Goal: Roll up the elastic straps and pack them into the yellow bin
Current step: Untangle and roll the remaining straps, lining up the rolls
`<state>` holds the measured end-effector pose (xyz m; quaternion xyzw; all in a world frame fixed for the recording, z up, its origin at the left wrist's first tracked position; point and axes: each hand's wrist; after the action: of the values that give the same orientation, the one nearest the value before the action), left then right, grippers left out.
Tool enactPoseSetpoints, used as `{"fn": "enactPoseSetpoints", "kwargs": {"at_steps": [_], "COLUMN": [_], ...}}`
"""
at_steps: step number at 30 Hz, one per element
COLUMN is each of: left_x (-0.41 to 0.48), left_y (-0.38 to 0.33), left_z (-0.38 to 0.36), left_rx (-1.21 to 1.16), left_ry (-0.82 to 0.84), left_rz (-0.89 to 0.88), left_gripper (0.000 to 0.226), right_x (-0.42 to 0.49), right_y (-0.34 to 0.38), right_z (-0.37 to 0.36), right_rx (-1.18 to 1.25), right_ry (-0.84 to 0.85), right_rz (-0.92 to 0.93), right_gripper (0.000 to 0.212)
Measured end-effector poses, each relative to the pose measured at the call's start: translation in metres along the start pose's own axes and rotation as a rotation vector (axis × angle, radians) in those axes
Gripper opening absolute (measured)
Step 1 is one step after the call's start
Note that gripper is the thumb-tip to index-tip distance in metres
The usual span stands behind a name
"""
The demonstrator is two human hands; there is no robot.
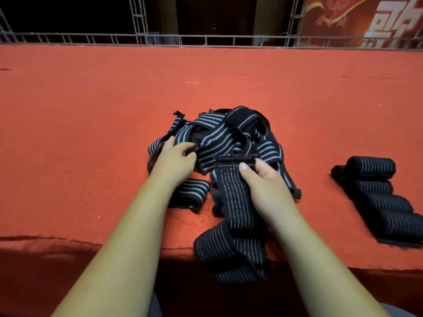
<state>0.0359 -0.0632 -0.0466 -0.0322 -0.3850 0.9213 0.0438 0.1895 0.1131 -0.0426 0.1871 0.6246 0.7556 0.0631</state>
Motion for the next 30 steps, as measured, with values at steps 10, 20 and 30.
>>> {"fn": "enactPoseSetpoints", "kwargs": {"at_steps": [10, 20, 30], "left_x": [0.009, 0.000, -0.026], "left_y": [0.003, 0.005, -0.012], "left_z": [-0.005, 0.008, 0.028], "left_rx": [0.062, -0.011, -0.384], "left_ry": [0.073, -0.179, -0.006], "left_rz": [-0.200, -0.010, -0.104], "left_gripper": [0.045, 0.033, 0.009], "right_x": [0.006, 0.001, -0.009], "right_y": [-0.005, -0.001, 0.010], "right_z": [-0.009, -0.010, -0.007], "right_rx": [-0.037, -0.147, -0.142], "right_ry": [-0.008, 0.045, 0.168], "right_rz": [0.009, 0.028, 0.161], "right_gripper": [0.030, 0.019, 0.035]}}
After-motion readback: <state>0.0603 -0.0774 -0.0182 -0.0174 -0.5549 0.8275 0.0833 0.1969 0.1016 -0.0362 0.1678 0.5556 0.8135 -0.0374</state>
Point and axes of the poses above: each hand's wrist, its own x-axis towards the middle knuckle, its own z-axis out of the back of the hand, y = z × x, and after that the axes turned 9 degrees about z, right-handed
